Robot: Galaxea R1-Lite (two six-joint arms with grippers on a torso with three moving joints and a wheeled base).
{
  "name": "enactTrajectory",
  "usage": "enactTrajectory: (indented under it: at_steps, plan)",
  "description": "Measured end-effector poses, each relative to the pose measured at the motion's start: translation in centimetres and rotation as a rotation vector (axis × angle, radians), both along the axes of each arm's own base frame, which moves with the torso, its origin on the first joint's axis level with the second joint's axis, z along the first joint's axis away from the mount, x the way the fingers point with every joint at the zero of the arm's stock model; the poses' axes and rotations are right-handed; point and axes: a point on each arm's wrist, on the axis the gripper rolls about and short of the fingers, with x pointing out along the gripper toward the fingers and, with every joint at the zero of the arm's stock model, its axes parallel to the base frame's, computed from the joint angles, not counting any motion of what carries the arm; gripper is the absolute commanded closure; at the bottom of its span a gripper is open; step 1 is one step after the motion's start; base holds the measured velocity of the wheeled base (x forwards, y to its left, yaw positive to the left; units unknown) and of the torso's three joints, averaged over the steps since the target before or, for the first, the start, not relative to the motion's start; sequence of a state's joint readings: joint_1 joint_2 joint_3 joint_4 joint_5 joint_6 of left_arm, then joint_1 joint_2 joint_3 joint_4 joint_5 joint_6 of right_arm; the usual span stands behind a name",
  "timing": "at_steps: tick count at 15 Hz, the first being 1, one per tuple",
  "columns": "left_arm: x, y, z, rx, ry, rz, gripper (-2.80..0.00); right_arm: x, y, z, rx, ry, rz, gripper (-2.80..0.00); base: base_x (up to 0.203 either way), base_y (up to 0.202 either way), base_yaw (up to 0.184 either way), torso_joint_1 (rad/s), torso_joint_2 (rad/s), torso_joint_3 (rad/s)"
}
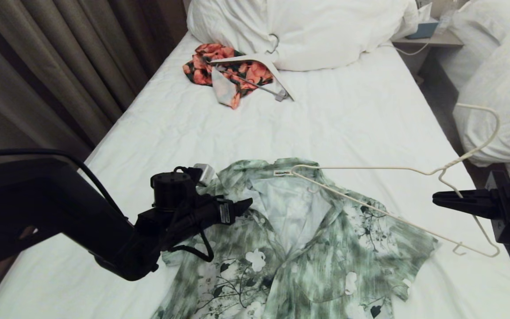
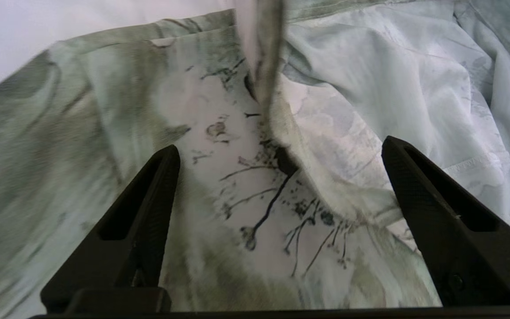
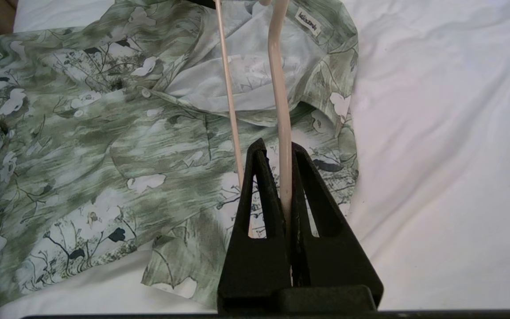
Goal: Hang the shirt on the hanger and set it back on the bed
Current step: Lift the shirt and hanger
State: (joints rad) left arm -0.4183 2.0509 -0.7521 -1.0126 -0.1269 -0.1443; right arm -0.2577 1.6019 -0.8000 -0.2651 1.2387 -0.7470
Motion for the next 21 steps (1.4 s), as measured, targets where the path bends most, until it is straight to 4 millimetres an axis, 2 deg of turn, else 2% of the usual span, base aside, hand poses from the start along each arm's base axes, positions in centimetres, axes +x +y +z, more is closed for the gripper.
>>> enactTrajectory:
  at_steps: [1,2,8,12,17,21]
  plan:
    - [0.1,-0.2,-0.1,0.0,0.0,-0.002,-0.51,0.0,0.0,-0.1,0.001,0.003,0.002,0.0,0.0,0.0,0.0,0.0,0.0,0.0]
    - [0.1,-0.3,-0.1,0.0,0.001,-0.004,0.0,0.1,0.2,-0.1,0.001,0.005,0.007,0.0,0.0,0.0,0.0,0.0,0.0,0.0]
    - [0.1,-0.7,-0.1,-0.003,-0.002,-0.014,0.0,0.5,0.8,-0.6,-0.007,0.002,0.037,0.0,0.0,0.0,0.0,0.0,0.0,0.0]
    - [-0.2,-0.9,0.8,-0.008,-0.028,0.001,0.0,0.5,1.1,-1.0,0.0,0.025,0.046,0.0,0.0,0.0,0.0,0.0,0.0,0.0]
    - [-2.6,0.3,4.3,-0.008,-0.061,0.031,0.0,0.2,2.3,-2.5,0.018,0.096,0.088,0.0,0.0,0.0,0.0,0.0,0.0,0.0]
    - [-5.7,0.7,8.3,0.048,-0.065,0.027,0.0,0.0,2.7,-2.9,0.024,0.121,0.101,0.0,0.0,0.0,0.0,0.0,0.0,0.0]
